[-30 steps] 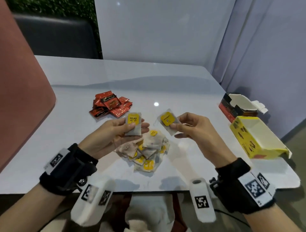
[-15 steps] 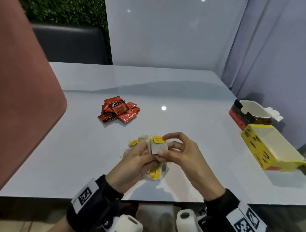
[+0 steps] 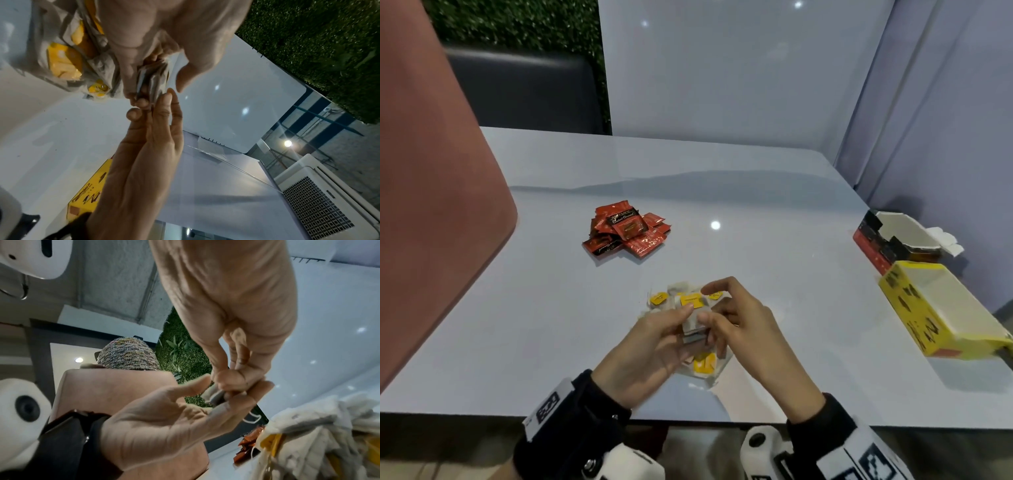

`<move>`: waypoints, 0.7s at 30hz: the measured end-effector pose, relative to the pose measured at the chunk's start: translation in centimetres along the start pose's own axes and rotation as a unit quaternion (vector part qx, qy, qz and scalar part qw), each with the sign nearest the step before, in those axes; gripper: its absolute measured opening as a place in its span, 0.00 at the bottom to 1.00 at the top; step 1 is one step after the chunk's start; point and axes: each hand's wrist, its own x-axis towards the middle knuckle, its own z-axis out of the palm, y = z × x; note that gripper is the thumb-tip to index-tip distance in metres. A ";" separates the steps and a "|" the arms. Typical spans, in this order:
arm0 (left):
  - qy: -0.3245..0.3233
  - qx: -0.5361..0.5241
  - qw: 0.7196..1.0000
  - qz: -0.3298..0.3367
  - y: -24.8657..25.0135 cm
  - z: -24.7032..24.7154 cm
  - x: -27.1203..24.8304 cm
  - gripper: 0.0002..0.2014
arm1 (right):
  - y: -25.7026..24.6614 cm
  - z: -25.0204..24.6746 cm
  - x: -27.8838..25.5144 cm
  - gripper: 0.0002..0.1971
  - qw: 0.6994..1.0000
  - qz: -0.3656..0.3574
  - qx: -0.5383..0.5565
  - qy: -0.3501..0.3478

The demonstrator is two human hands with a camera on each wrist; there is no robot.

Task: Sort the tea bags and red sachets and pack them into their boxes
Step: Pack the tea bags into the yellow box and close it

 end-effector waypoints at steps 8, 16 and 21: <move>0.101 -0.005 0.995 0.007 1.6 -3.0 -0.6 0.13 | 0.8 -1.1 -0.6 0.10 0.930 -0.046 -0.362 -0.051; 0.115 0.014 0.993 -0.032 1.7 -4.1 -0.7 0.13 | 3.6 2.2 -1.5 0.28 0.844 -0.017 -0.531 -0.074; 0.098 0.049 0.993 -0.034 1.2 -3.9 -0.3 0.12 | 5.4 1.5 -0.9 0.15 0.903 0.021 -0.425 -0.062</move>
